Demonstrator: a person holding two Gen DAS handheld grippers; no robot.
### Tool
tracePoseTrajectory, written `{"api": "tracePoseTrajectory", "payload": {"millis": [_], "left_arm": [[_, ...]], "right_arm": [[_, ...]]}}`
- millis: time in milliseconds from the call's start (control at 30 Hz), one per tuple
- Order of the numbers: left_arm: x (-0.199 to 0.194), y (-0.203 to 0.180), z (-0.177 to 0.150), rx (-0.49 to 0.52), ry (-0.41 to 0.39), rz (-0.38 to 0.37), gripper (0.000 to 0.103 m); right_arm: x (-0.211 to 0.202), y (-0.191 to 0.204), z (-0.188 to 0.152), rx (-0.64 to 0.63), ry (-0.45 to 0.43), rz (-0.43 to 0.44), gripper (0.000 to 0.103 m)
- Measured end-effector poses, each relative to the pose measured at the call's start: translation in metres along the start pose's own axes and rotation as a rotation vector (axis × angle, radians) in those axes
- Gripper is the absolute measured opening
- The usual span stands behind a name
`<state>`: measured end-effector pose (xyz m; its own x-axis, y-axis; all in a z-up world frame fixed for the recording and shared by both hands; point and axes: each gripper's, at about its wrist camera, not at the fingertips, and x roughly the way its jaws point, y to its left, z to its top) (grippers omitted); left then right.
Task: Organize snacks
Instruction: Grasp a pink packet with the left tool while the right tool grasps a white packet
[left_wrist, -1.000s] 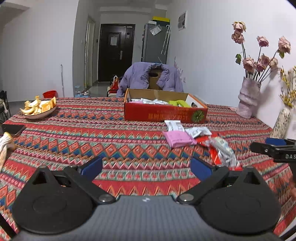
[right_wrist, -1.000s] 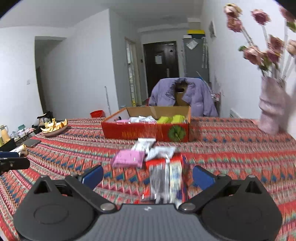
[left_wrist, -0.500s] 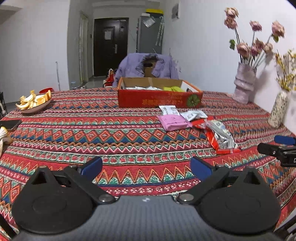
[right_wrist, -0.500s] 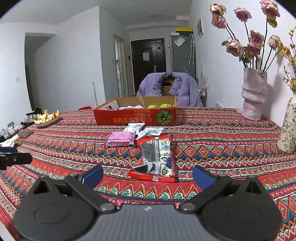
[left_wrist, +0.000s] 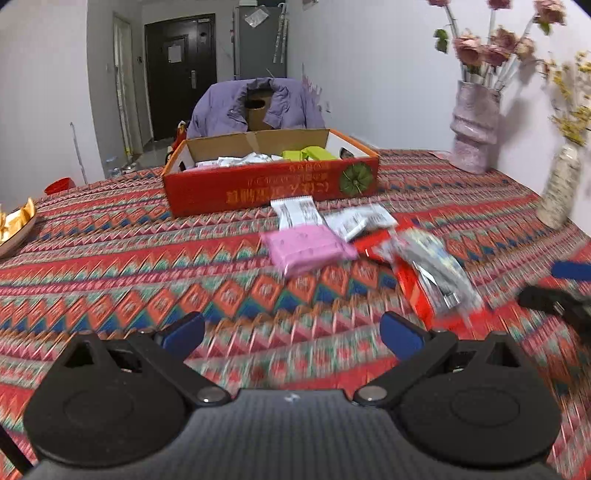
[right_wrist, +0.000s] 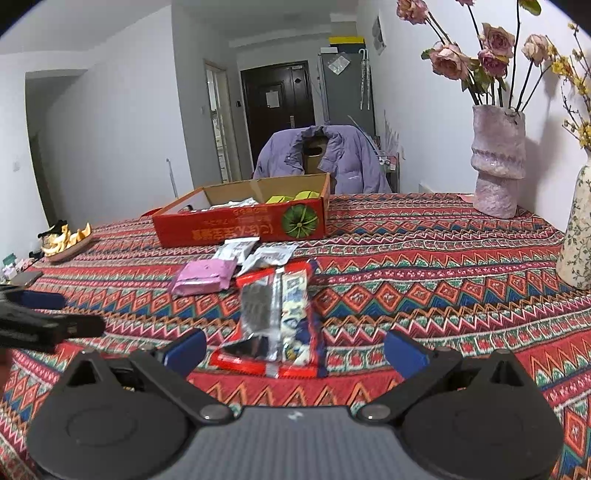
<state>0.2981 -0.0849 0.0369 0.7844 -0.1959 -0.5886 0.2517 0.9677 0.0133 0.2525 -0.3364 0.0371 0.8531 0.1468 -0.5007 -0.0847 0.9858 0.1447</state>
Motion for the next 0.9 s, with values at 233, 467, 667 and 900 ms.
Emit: {"api": "tracePoseTrajectory", "payload": {"millis": [233, 467, 667, 900], "left_arm": [[0.095, -0.022, 0.04, -0.041, -0.022, 0.112, 0.103], [0.153, -0.027, 0.043, -0.105, 0.082, 0.068, 0.1], [0.137, -0.017, 0.038, -0.084, 0.077, 0.071, 0.075], [0.091, 0.014, 0.028, -0.145, 0.047, 0.061, 0.073]], "right_arm": [[0.024, -0.01, 0.022, -0.039, 0.001, -0.006, 0.103], [0.05, -0.017, 0.048, -0.073, 0.001, -0.002, 0.103], [0.096, -0.006, 0.07, -0.174, 0.027, 0.056, 0.103], [0.191, 0.019, 0.089, -0.448, 0.141, 0.208, 0.096]]}}
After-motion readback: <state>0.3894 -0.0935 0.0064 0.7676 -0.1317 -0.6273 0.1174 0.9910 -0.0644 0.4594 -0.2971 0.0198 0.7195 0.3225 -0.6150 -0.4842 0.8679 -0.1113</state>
